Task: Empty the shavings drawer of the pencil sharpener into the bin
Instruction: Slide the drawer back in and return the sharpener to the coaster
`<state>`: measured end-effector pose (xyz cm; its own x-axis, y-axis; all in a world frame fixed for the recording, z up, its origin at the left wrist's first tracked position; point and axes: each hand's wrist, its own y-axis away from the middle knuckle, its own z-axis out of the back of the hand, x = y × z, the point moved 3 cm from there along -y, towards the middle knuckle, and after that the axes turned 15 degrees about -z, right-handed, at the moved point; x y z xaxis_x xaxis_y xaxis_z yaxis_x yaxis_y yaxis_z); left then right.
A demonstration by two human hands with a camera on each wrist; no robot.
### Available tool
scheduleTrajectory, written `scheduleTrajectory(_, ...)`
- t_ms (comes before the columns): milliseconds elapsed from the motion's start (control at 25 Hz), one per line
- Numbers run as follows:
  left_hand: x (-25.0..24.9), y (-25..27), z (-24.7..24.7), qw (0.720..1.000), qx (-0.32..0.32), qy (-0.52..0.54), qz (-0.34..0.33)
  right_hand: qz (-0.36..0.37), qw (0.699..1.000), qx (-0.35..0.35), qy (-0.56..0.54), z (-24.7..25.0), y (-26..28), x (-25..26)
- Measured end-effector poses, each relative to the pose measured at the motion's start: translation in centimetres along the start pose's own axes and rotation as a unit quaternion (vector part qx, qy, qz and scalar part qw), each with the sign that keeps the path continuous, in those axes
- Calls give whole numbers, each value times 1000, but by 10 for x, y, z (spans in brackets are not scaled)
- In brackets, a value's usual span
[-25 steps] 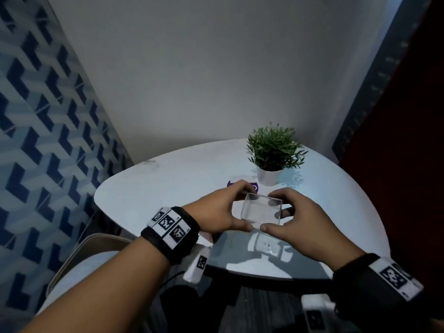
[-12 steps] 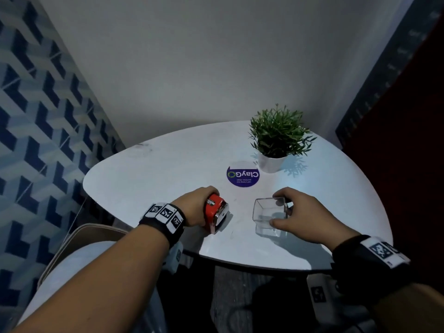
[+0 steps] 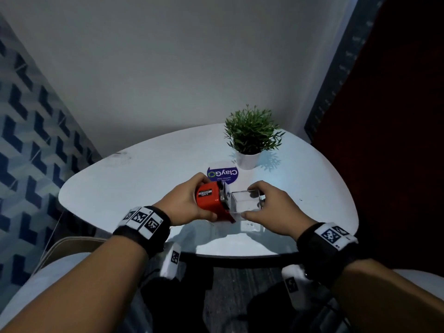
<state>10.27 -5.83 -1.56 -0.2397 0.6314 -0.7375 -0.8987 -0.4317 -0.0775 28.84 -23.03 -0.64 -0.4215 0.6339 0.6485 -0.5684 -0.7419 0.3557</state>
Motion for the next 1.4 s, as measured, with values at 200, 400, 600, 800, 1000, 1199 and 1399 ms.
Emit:
scheduleTrajectory(200, -28, 18, 4, 998, -34, 49, -19, 13, 999, -1, -43, 11, 16, 4)
scheduleTrajectory(400, -37, 39, 17, 995, -45, 88, -15, 66, 995, 62, -50, 16, 30, 12)
scheduleTrajectory(600, -46, 49, 20, 996, -44, 77, -27, 76, 988, 122, -60, 13, 36, 23)
scheduleTrajectory(800, -51, 51, 23, 995, -73, 72, -20, 58, 963, 194, -180, -26, 36, 25)
scheduleTrajectory(1000, -63, 53, 13, 992, -56, 106, -34, 39, 922, 239, -301, -39, 57, 25)
scheduleTrajectory(1199, -65, 47, 8, 996, -24, 76, -40, 53, 927, 257, -266, -38, 60, 31)
scheduleTrajectory(1399, -63, 43, 16, 997, 39, -27, -56, 110, 992, 62, -17, -16, 53, 42)
